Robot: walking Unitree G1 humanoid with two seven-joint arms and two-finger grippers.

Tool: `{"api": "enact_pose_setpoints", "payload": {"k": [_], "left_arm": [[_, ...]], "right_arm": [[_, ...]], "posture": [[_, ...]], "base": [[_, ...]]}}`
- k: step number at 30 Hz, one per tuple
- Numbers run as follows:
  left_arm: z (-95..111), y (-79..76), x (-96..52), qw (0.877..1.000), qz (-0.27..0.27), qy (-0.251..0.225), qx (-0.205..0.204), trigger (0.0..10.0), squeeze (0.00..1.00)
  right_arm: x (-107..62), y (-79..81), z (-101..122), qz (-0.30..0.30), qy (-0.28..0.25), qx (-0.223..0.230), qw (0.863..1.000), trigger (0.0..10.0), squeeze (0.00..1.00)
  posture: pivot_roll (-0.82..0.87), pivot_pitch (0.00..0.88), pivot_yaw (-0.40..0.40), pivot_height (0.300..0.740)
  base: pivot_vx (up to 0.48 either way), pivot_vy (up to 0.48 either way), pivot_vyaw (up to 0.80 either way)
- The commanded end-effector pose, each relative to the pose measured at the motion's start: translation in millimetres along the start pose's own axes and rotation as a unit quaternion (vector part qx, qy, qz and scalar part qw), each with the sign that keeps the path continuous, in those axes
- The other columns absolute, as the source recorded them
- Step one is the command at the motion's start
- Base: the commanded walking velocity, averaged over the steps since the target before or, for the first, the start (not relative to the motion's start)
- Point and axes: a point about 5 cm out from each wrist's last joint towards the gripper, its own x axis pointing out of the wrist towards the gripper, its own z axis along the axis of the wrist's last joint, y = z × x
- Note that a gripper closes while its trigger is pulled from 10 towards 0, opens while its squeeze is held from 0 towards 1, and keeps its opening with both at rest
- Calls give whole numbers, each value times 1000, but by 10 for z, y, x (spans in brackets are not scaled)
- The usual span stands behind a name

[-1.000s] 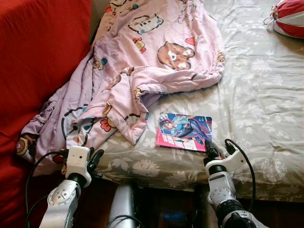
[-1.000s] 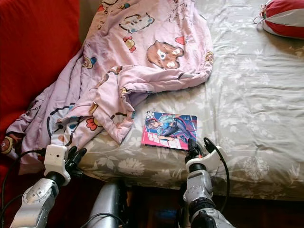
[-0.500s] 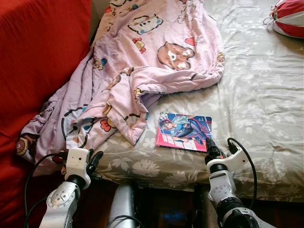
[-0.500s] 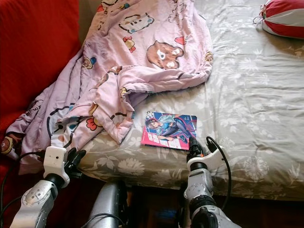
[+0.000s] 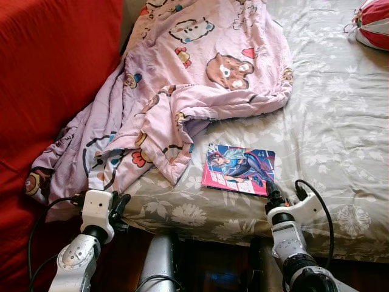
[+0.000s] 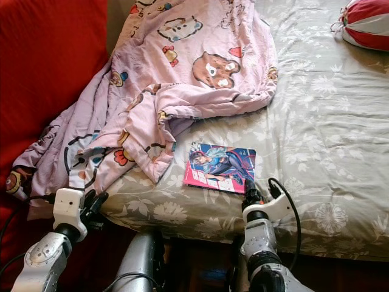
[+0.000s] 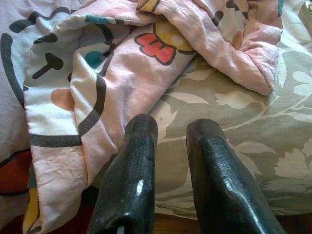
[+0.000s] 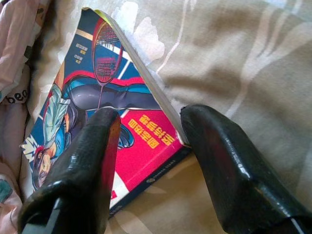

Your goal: Clean up the room

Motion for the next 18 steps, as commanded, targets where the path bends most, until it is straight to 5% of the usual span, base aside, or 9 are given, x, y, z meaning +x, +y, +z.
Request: {"api": "enact_pose_setpoints", "payload": {"k": [1,18], "left_arm": [[-36,81,-76,1000,7,15,10,10000,0],[-23,105,-119,1000,6,21,18,10000,0]], "right_arm": [[-103,-170,-120,-30,22,21,999,10000,0],[-185,-237,-277,-29,54,68,996,10000,0]], "posture": [[242,248,95,601],[260,266,108,601]], "base": [[0,0,0],[0,0,0]]}}
